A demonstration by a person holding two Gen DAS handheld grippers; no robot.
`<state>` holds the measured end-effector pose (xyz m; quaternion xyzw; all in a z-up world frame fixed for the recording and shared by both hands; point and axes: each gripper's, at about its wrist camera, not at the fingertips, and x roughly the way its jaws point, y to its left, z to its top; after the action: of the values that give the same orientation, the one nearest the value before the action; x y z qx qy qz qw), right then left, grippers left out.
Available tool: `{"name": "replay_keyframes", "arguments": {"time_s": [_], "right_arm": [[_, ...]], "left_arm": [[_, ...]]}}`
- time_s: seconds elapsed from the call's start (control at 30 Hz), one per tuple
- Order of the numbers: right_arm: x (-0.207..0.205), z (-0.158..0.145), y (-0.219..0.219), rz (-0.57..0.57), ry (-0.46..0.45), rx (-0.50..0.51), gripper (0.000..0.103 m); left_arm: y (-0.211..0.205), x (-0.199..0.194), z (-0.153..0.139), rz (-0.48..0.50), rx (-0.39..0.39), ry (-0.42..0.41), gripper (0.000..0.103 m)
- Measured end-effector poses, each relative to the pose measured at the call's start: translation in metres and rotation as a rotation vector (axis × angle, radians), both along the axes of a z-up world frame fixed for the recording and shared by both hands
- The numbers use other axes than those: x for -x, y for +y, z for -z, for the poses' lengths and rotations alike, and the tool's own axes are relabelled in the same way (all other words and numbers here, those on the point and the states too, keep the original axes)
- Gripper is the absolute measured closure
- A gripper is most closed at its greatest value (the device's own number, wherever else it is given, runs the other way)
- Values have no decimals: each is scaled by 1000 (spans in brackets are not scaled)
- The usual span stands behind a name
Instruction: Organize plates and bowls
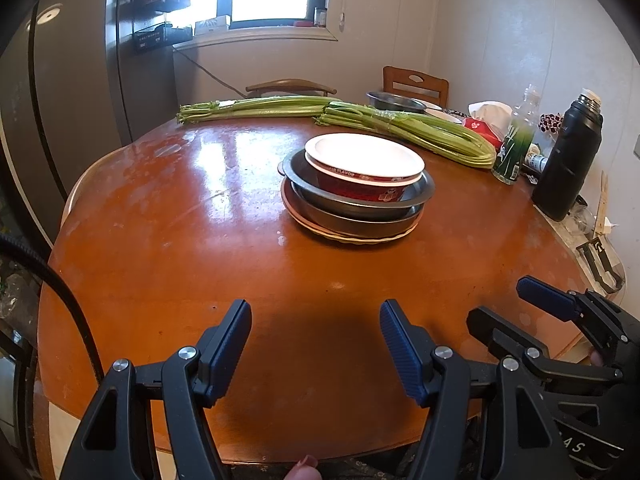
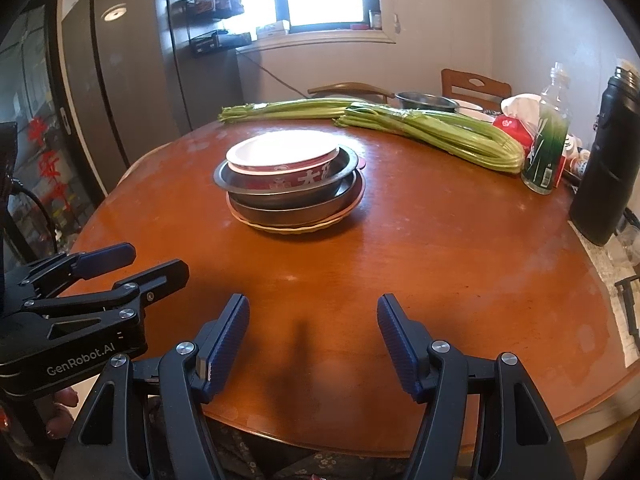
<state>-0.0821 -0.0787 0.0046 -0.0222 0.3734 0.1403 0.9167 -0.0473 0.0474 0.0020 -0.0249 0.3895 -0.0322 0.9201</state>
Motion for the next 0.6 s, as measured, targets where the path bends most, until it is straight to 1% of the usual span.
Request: {"name": "replay_keyframes", "arguments": {"time_s": [0.23, 0.6], "right_arm": [[2, -7, 0, 18, -14, -23, 35], [6, -9, 5, 15, -21, -12, 35]], "left_arm": [[7, 6, -2, -15, -4, -11, 37], [11, 9, -2, -26, -5, -18, 37]]}}
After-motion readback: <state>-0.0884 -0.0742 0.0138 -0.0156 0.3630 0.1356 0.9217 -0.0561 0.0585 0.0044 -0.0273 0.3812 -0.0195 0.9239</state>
